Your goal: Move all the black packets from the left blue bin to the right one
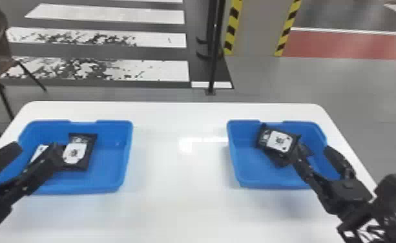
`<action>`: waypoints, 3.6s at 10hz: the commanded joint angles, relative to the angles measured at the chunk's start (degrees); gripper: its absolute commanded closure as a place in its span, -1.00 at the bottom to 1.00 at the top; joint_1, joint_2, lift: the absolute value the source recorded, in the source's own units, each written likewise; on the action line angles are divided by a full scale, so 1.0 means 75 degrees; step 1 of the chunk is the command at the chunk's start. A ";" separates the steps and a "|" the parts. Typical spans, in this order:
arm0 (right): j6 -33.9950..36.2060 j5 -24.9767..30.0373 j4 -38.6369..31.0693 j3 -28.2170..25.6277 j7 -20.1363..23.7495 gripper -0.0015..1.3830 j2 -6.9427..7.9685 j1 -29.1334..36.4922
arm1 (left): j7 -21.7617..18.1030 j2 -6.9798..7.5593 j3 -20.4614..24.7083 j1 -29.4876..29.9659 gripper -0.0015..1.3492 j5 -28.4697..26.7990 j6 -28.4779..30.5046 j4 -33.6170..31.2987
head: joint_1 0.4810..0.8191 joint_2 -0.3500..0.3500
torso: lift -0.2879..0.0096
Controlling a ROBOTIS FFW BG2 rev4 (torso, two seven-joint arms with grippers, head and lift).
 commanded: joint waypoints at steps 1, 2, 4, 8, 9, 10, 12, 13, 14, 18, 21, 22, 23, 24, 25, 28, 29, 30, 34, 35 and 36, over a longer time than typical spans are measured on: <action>-0.0118 0.0157 -0.0816 0.0182 0.0006 -0.82 0.0099 0.0652 | 0.0010 0.0007 0.0352 -0.0382 -0.76 -0.0558 0.0553 0.0019 | 0.27 -0.15 | -0.01; -0.0156 0.0126 -0.1135 0.0289 0.0006 -0.81 0.0158 0.0934 | 0.0022 0.0030 0.0504 -0.0701 -0.76 -0.0909 0.0872 0.0150 | 0.27 -0.03 | -0.01; -0.0156 -0.0178 -0.1360 0.0593 0.0017 -0.81 0.0193 0.1327 | 0.0115 0.0147 0.0565 -0.1601 -0.76 -0.1213 0.1284 0.1200 | 0.27 0.15 | -0.01; -0.0062 -0.0361 -0.1303 0.0883 0.0170 -0.81 0.0170 0.1421 | 0.0232 0.0639 0.0154 -0.3270 -0.75 -0.2021 0.2484 0.2831 | 0.27 0.46 | -0.01; -0.0024 -0.0392 -0.1266 0.0898 0.0193 -0.81 0.0158 0.1402 | 0.0221 0.0698 0.0047 -0.3664 -0.75 -0.2234 0.2691 0.3338 | 0.27 0.47 | -0.01; 0.0032 -0.0437 -0.1247 0.0898 0.0217 -0.81 0.0158 0.1402 | 0.0232 0.0827 -0.0197 -0.4076 -0.75 -0.2295 0.2953 0.3919 | 0.27 0.49 | -0.01; 0.0088 -0.0498 -0.1172 0.0913 0.0240 -0.81 0.0158 0.1365 | 0.0186 0.1143 -0.0913 -0.4995 -0.75 -0.2310 0.3347 0.5081 | 0.27 0.44 | -0.01; 0.0088 -0.0544 -0.1116 0.0944 0.0263 -0.80 0.0158 0.1327 | 0.0174 0.1272 -0.1248 -0.5389 -0.75 -0.2325 0.3628 0.5456 | 0.27 0.38 | -0.01; 0.0107 -0.0575 -0.1078 0.0959 0.0275 -0.80 0.0158 0.1309 | 0.0186 0.1260 -0.1278 -0.5614 -0.74 -0.2676 0.3984 0.5550 | 0.27 0.36 | -0.01; 0.0182 -0.0666 -0.0947 0.1035 0.0322 -0.80 0.0158 0.1196 | 0.0186 0.1155 -0.1309 -0.6607 -0.74 -0.3742 0.4509 0.6619 | 0.27 0.43 | -0.01; 0.0257 -0.0712 -0.0835 0.1050 0.0369 -0.80 0.0158 0.1140 | 0.0174 0.1214 -0.1583 -0.6889 -0.74 -0.3620 0.4697 0.6919 | 0.27 0.39 | -0.01; 0.0276 -0.0757 -0.0816 0.1066 0.0369 -0.80 0.0158 0.1121 | 0.0174 0.1214 -0.1629 -0.6964 -0.74 -0.3620 0.4772 0.7125 | 0.27 0.39 | -0.01; 0.0294 -0.0788 -0.0760 0.1081 0.0381 -0.80 0.0158 0.1102 | 0.0162 0.1202 -0.1720 -0.7095 -0.74 -0.3590 0.4847 0.7444 | 0.27 0.38 | -0.01; 0.0332 -0.0834 -0.0722 0.1096 0.0381 -0.80 0.0158 0.1084 | 0.0080 0.1225 -0.1827 -0.7264 -0.73 -0.3605 0.4903 0.7781 | 0.27 0.37 | -0.01; 0.0369 -0.0879 -0.0666 0.1111 0.0392 -0.80 0.0158 0.1046 | -0.0014 0.1249 -0.1888 -0.7432 -0.67 -0.3544 0.4959 0.8138 | 0.27 0.35 | -0.01; 0.0426 -0.1062 -0.0553 0.1142 0.0416 -0.80 0.0158 0.1027 | -0.0213 0.1272 -0.1888 -0.7320 0.50 -0.3422 0.4809 0.8250 | 0.27 0.32 | -0.01; 0.0426 -0.1077 -0.0553 0.1142 0.0428 -0.80 0.0158 0.1046 | -0.0342 0.1272 -0.1888 -0.7189 0.67 -0.3346 0.4509 0.8250 | 0.27 0.32 | -0.01; 0.0426 -0.1108 -0.0591 0.1142 0.0451 -0.80 0.0146 0.1065 | -0.0529 0.1260 -0.1934 -0.7132 0.75 -0.3346 0.4322 0.8213 | 0.27 0.31 | -0.01; 0.0613 -0.1214 -0.0966 0.1172 0.0709 -0.80 0.0134 0.1065 | -0.0869 0.1284 -0.1934 -0.5501 0.74 -0.2478 0.4322 0.5288 | 0.27 0.24 | -0.01; 0.0744 -0.1397 -0.1041 0.1309 0.0826 -0.80 0.0099 0.0971 | -0.0928 0.1272 -0.1934 -0.4957 0.74 -0.2371 0.4359 0.4294 | 0.27 0.21 | -0.01; 0.0894 -0.1748 -0.1041 0.1538 0.0920 -0.80 0.0029 0.0859 | -0.0963 0.1249 -0.2071 -0.4432 0.74 -0.2082 0.4172 0.3488 | 0.27 0.19 | -0.01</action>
